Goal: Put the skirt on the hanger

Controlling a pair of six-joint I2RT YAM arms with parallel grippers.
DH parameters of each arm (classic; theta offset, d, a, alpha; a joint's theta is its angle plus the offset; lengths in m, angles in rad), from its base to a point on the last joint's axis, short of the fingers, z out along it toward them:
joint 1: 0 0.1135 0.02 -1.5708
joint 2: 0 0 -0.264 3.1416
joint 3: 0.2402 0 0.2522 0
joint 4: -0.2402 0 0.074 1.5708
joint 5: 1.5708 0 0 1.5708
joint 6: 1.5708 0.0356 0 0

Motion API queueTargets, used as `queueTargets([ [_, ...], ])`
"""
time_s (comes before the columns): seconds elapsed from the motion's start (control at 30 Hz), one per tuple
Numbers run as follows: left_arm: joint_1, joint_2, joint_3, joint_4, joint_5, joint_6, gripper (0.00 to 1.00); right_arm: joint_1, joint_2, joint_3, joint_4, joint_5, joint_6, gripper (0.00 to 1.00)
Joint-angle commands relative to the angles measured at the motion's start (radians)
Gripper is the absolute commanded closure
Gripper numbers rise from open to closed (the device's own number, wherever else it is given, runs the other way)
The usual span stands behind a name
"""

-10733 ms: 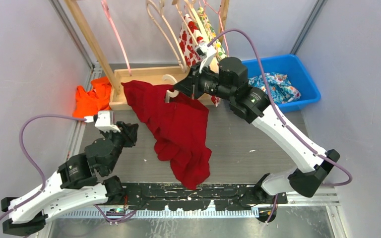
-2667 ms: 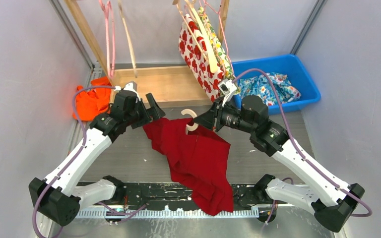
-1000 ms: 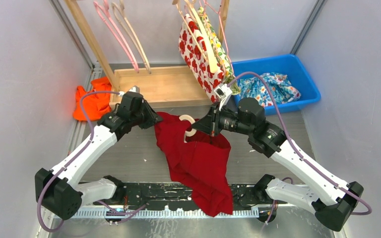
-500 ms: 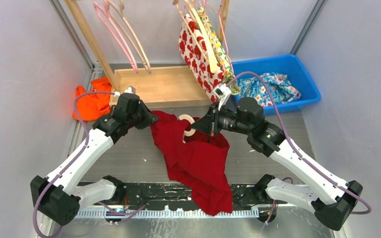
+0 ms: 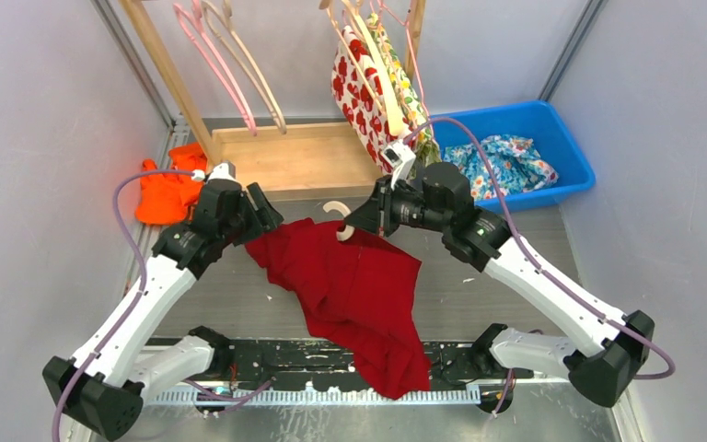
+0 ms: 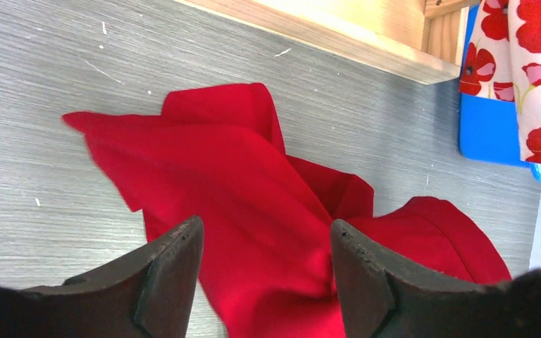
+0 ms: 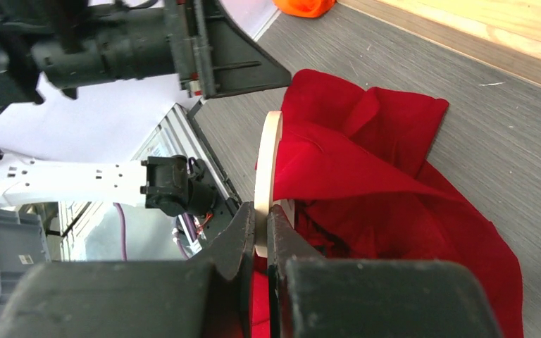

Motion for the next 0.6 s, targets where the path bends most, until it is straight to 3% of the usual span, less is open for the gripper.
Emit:
queueTargets([
  [0.0,0.005,-0.049,-0.015,0.021,-0.040,0.045,0.31,-0.004,0.047,0.089,0.075,-0.014,0.027,0.99],
  [0.2,0.015,-0.045,-0.020,0.028,-0.039,0.052,0.24,-0.004,0.084,0.147,0.066,0.004,0.032,0.99],
  [0.57,0.029,-0.038,-0.057,0.048,-0.023,0.060,0.24,-0.003,0.104,0.145,0.037,0.023,0.025,0.99],
])
